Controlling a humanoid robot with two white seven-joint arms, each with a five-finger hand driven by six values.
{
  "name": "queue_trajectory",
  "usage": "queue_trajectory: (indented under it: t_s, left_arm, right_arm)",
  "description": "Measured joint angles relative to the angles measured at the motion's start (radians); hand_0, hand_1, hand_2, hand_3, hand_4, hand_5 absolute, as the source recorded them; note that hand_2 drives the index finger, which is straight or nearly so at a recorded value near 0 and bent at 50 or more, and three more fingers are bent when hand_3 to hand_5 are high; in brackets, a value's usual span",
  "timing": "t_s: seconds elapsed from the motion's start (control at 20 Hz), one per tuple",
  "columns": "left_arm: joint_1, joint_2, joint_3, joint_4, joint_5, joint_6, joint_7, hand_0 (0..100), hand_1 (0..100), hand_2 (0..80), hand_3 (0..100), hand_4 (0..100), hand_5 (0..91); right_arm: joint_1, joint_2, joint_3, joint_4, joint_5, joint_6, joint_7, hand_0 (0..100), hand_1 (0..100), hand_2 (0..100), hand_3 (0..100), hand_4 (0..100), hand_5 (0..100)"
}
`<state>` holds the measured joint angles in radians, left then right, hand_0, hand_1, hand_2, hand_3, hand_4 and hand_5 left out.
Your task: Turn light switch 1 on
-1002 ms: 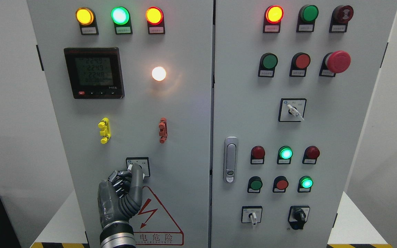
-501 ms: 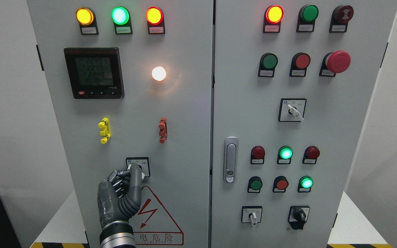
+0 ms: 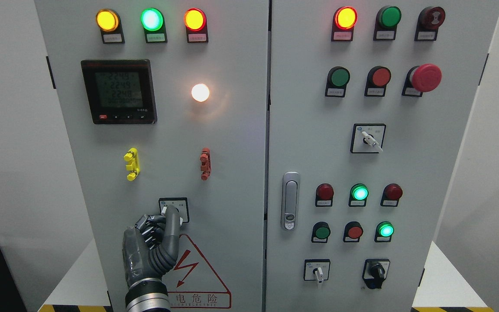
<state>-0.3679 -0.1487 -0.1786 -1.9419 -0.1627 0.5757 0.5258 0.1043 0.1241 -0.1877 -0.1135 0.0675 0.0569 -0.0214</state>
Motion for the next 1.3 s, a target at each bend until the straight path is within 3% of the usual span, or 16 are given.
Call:
queue_trajectory:
  t_s: [1.3]
  left_arm:
    - [0.023,0.003,0.001,-0.004,0.000,-0.017,-0.024,12,40,62.6,100,97,84.7]
  right_arm:
    - [0.000,0.000,0.000,0.000,0.000,0.000,-0.001,0,0,0,0,0,0]
